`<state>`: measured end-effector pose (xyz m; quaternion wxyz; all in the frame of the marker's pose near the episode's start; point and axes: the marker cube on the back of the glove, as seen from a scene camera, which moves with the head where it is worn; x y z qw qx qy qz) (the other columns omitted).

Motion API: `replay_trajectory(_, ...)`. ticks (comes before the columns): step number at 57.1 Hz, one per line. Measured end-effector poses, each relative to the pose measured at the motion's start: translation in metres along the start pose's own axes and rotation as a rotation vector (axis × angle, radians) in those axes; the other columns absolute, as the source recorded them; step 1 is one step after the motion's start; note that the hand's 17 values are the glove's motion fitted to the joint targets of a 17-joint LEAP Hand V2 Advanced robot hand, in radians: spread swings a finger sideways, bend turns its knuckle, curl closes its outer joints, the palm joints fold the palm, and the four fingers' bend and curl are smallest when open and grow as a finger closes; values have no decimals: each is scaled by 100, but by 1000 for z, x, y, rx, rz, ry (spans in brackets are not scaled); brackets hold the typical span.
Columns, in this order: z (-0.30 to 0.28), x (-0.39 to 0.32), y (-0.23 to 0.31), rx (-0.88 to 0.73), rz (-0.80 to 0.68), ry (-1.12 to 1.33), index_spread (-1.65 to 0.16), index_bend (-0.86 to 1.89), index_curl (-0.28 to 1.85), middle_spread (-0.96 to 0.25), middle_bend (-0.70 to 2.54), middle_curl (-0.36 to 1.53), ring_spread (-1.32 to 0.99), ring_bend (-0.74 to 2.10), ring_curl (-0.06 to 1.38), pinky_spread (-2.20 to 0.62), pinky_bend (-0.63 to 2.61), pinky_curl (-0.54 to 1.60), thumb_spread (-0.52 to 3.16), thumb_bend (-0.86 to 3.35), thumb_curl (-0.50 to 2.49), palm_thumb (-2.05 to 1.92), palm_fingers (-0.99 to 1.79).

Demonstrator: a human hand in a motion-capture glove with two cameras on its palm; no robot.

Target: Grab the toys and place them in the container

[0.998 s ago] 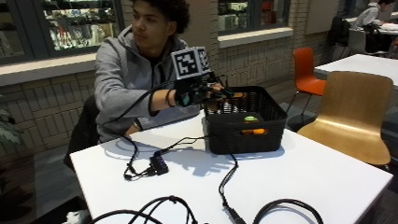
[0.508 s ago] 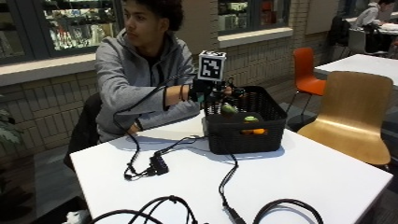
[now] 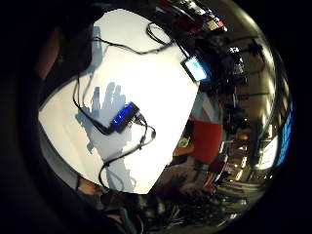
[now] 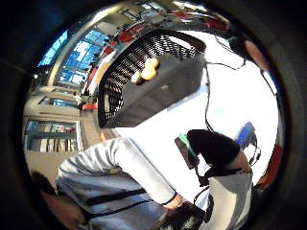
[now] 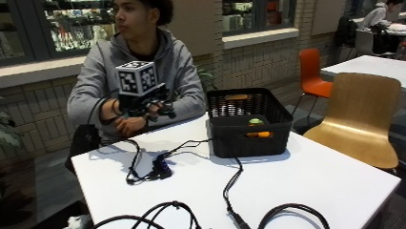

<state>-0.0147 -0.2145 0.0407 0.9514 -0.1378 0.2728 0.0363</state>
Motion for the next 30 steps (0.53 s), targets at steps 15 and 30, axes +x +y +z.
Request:
replay_trajectory(15,30,78,94,46,155,-34,-20,63,48,7,14,20,-7,12,9,-4,54,38,144,3,29,26,-12)
replay_trajectory(30,56,73,130,96,170,32,-20,70,51,6,14,22,-8,14,9,-4,53,37,153,5,30,31,-10)
